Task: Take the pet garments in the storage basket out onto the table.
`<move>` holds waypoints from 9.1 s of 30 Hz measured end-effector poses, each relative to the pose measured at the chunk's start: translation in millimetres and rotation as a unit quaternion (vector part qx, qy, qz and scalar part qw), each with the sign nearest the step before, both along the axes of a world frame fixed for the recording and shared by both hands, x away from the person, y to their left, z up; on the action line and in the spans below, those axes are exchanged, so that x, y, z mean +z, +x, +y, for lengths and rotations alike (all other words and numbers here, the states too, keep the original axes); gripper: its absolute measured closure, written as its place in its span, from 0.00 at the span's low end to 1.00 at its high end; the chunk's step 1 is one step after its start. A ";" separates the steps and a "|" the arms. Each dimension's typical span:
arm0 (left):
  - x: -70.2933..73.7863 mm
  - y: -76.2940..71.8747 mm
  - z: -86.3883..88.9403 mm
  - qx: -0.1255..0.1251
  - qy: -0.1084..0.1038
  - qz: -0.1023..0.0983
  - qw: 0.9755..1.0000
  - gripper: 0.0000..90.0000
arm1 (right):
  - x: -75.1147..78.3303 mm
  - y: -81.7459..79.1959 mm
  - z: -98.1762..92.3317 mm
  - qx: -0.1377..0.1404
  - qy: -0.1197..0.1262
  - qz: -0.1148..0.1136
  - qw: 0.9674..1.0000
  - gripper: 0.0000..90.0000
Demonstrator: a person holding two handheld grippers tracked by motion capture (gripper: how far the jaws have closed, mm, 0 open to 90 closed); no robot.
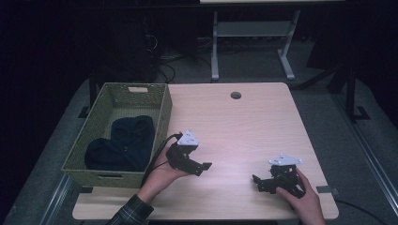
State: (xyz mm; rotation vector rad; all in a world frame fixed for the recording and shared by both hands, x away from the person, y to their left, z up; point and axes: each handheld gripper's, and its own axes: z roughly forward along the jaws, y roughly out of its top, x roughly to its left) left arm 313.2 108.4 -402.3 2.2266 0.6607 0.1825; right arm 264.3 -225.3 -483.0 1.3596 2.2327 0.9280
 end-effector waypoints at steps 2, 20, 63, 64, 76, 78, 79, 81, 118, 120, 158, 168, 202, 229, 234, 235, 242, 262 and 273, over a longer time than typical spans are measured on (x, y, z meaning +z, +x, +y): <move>3.6 0.8 0.3 0.002 -0.005 0.000 1.000 0.16 | 0.0 -0.1 0.1 0.000 0.000 0.000 1.000 0.00; 33.6 12.9 8.6 0.005 -0.020 -0.016 1.000 0.16 | -0.1 0.1 -0.2 0.001 0.000 -0.001 1.000 0.00; 72.0 35.9 76.4 0.048 -0.047 -0.029 0.997 0.18 | 0.0 0.0 -0.1 0.000 0.000 0.000 1.000 0.00; 72.9 36.2 79.8 0.051 -0.047 -0.029 0.997 0.18 | -0.1 0.1 -0.1 0.001 0.000 -0.001 1.000 0.00; 76.5 40.1 114.5 0.091 -0.050 -0.037 0.994 0.18 | -0.1 0.0 0.0 0.000 0.000 0.000 1.000 0.00; 76.9 40.8 120.3 0.098 -0.050 -0.038 0.993 0.18 | 0.0 0.0 0.0 0.000 0.000 0.000 1.000 0.00; 77.0 41.2 123.3 0.102 -0.050 -0.039 0.993 0.18 | 0.0 0.0 0.0 0.000 0.000 0.000 1.000 0.00; 76.9 42.0 129.4 0.111 -0.048 -0.037 0.992 0.18 | 0.0 0.0 0.0 0.000 0.000 0.000 1.000 0.00; 48.1 57.8 195.3 0.211 0.027 -0.009 0.977 0.18 | -0.1 0.0 0.0 0.000 0.000 0.000 1.000 0.00; 45.4 58.8 196.4 0.213 0.031 -0.002 0.977 0.18 | 0.0 0.0 0.0 0.000 0.000 0.000 1.000 0.00; -17.9 78.1 204.1 0.230 0.159 0.056 0.958 0.16 | 0.0 0.0 0.0 0.000 0.000 0.000 1.000 0.00; -27.6 79.2 197.2 0.225 0.201 0.066 0.951 0.16 | 0.0 0.0 0.0 0.000 0.000 0.000 1.000 0.00; 13.6 75.8 217.3 0.267 0.032 0.088 0.959 0.74 | 0.0 0.0 0.0 0.000 0.000 0.000 1.000 0.00; 67.7 50.7 235.9 0.241 -0.169 -0.021 0.955 0.75 | 0.0 0.0 0.0 0.000 0.000 0.000 1.000 0.00; 76.7 46.1 233.1 0.225 -0.184 -0.040 0.956 0.75 | 0.0 0.0 0.0 0.000 0.000 0.000 1.000 0.00; 78.5 45.2 232.4 0.222 -0.188 -0.044 0.956 0.75 | 0.0 0.0 0.0 0.000 0.000 0.000 1.000 0.00; 92.0 39.5 223.7 0.203 -0.199 -0.064 0.956 0.75 | 0.0 0.0 0.0 0.000 0.000 0.000 1.000 0.00; 123.2 22.2 176.7 0.118 -0.241 -0.097 0.958 0.75 | 0.0 0.1 0.0 0.000 0.000 0.000 1.000 0.00; 130.0 18.4 145.1 0.082 -0.252 -0.100 0.959 0.75 | 0.0 0.1 -0.1 0.001 0.000 0.000 1.000 0.00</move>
